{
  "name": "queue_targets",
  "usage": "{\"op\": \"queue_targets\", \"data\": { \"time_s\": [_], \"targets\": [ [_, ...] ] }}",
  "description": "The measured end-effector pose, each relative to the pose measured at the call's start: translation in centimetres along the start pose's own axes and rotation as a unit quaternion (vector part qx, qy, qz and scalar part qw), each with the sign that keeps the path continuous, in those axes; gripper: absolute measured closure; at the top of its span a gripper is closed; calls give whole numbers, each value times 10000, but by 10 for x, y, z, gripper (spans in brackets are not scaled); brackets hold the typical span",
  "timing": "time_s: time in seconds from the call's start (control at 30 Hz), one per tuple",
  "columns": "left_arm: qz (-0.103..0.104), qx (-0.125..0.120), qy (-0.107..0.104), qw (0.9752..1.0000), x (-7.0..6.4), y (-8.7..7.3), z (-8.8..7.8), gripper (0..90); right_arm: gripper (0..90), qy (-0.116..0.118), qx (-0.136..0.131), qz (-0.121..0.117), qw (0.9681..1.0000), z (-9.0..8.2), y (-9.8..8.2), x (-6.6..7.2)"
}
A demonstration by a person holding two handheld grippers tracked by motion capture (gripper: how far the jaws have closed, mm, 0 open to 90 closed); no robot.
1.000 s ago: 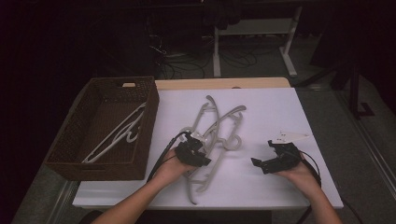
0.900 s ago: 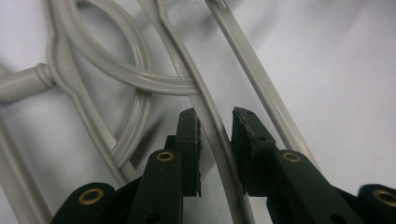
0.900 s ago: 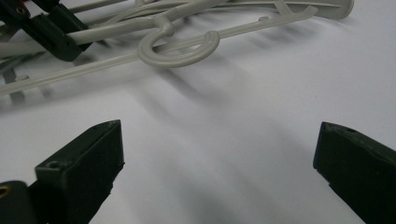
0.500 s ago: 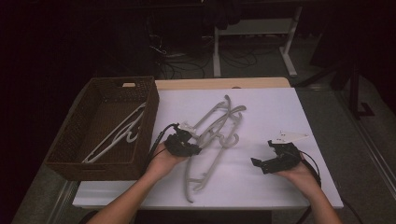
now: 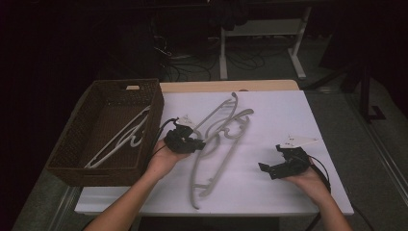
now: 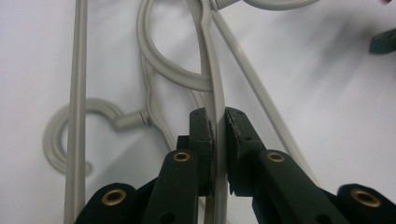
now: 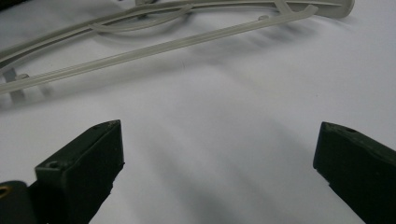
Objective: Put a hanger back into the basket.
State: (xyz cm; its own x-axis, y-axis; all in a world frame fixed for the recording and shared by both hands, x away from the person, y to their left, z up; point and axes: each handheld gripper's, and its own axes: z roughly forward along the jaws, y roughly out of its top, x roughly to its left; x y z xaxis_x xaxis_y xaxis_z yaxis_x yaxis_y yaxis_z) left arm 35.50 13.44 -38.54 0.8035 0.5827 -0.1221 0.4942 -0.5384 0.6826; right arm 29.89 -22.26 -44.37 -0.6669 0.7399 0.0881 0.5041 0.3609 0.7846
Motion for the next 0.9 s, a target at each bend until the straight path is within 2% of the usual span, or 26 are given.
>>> {"op": "queue_targets", "data": {
  "time_s": [0.27, 0.47, 0.6, 0.67, 0.9],
  "targets": [
    [113, -222, -32, 9997, 1, 27, -37, 823, 15, -2, -28, 16, 10000, 0, 0, -1],
    [229, -236, 98, 9994, 12, 39, -69, 823, 15, 2, -33, 19, 10000, 0, 0, -1],
    [270, -274, 224, 9990, 23, 38, -91, 823, 15, -10, 0, 26, 10000, 1, 0, -1],
    [283, -301, 221, 9989, 30, 36, -102, 823, 15, -8, 13, 35, 10000, 1, 0, -1],
    [232, -397, 324, 9984, 53, 18, -141, 823, 15, -14, 52, 24, 10000, 3, 0, -1]
  ]
}}
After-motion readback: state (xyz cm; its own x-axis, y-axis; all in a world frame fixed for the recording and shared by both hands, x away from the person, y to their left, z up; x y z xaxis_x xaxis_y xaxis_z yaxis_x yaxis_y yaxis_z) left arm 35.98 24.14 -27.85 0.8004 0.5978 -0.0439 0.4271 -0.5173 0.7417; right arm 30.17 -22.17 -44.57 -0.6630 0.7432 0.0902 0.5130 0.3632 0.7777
